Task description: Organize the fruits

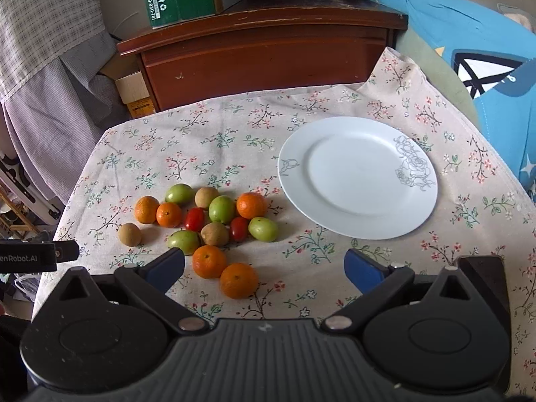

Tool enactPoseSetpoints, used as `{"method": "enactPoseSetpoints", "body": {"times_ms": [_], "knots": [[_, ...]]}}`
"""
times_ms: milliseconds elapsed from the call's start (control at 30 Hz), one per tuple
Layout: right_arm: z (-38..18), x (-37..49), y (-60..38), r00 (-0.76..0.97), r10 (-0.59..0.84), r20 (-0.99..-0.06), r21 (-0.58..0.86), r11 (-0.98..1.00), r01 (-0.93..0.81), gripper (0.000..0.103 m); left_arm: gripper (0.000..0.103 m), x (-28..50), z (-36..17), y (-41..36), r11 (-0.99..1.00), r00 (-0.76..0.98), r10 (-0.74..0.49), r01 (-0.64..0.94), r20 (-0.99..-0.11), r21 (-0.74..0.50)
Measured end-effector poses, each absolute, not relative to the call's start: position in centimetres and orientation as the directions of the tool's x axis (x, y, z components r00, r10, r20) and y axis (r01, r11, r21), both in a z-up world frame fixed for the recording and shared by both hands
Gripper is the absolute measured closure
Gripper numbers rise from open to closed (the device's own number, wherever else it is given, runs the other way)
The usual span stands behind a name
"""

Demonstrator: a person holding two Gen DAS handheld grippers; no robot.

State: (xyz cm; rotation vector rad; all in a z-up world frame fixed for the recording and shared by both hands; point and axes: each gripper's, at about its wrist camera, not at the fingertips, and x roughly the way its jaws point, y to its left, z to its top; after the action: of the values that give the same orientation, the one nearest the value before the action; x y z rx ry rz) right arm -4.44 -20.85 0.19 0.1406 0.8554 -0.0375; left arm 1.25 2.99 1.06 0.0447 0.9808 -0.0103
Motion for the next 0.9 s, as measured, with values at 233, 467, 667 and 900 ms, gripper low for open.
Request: {"method": "enactPoseSetpoints", "body": {"times_ms": [233, 467, 667, 900], "knots": [[0.2, -5.0, -22.6, 0.667, 0.046, -0.744, 0.155, 0.982, 0.105, 0.016, 0.001, 1.7, 1.2, 3.7, 1.0, 0.575, 0.004, 0.013, -0.818, 0.015], [-1.2, -4.9, -22.3, 0.632, 0.093, -0.769, 0.186, 0.979, 0.081, 0.025, 0.001, 1.7, 0.5, 2.9, 0.998, 0.586, -0.003, 0.051, -0.81, 0.034], [-2.3, -5.0, -21.3, 0.601, 0.114, -0.791, 0.192, 0.979, 0.066, 0.025, 0.001, 2.0, -0.5, 2.4, 0.996, 0.579, -0.009, 0.076, -0.815, 0.044], [-2.9, -4.9, -20.5, 0.587, 0.122, -0.801, 0.176, 0.984, 0.036, 0.02, 0.001, 2.3, -1.6, 1.7, 0.991, 0.56, -0.073, 0.132, -0.825, 0.001]]}}
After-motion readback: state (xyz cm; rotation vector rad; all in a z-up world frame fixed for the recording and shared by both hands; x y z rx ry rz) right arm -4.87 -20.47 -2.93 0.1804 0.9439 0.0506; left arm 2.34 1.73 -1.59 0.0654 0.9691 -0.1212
